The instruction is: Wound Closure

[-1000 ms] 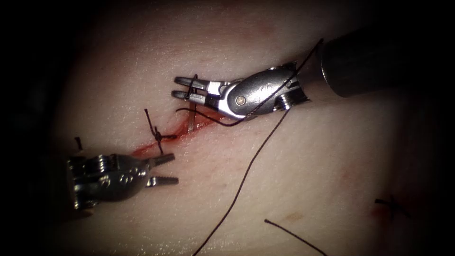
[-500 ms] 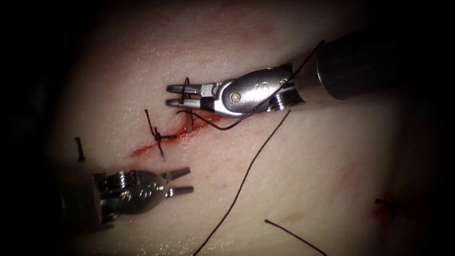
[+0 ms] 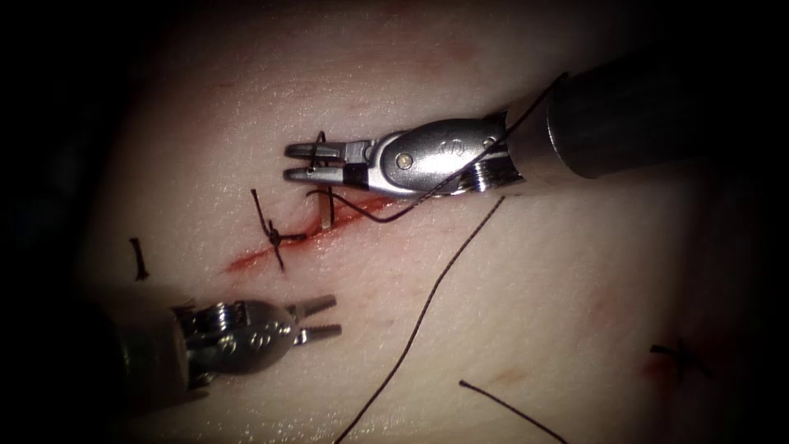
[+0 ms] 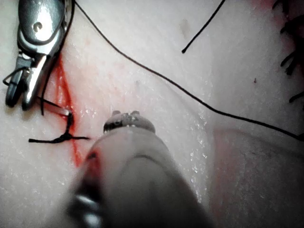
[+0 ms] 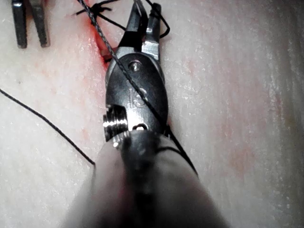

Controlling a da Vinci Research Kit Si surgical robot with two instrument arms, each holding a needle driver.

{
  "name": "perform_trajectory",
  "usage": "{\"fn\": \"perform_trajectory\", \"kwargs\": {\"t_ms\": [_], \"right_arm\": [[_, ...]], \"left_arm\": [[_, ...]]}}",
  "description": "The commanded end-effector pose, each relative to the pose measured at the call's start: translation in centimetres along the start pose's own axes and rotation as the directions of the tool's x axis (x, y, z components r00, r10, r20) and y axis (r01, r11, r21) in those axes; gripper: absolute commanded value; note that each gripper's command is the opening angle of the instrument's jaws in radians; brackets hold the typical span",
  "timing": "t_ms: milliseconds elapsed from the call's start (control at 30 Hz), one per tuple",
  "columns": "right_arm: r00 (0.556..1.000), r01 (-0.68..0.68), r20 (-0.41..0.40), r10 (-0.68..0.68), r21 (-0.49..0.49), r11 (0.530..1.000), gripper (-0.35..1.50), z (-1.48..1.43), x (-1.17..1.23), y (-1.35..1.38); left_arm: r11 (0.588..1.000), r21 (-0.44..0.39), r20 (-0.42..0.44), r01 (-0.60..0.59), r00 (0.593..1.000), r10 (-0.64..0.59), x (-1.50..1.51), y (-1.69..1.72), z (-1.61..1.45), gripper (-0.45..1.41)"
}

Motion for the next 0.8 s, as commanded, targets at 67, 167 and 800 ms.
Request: {"fn": "perform_trajectory", "kwargs": {"t_ms": [67, 167, 800], "right_arm": [[1.0, -0.008, -0.004, 0.008, 0.004, 1.0, -0.35, 0.07, -0.04, -0.05], [1.0, -0.021, -0.004, 0.021, 0.004, 1.0, -0.35, 0.07, -0.04, -0.04], [0.992, -0.117, 0.045, 0.115, 0.043, 0.992, -0.35, 0.07, -0.03, -0.02]], "left_arm": [[1.0, -0.002, 0.0, 0.0, 1.0, 0.0, -0.03, 0.06, 0.1, 0.29], [1.0, -0.001, -0.003, 0.005, 1.0, -0.005, -0.05, 0.05, 0.1, 0.29], [1.0, 0.0, 0.003, 0.014, 1.0, -0.014, -0.14, 0.02, 0.19, 0.27]]}}
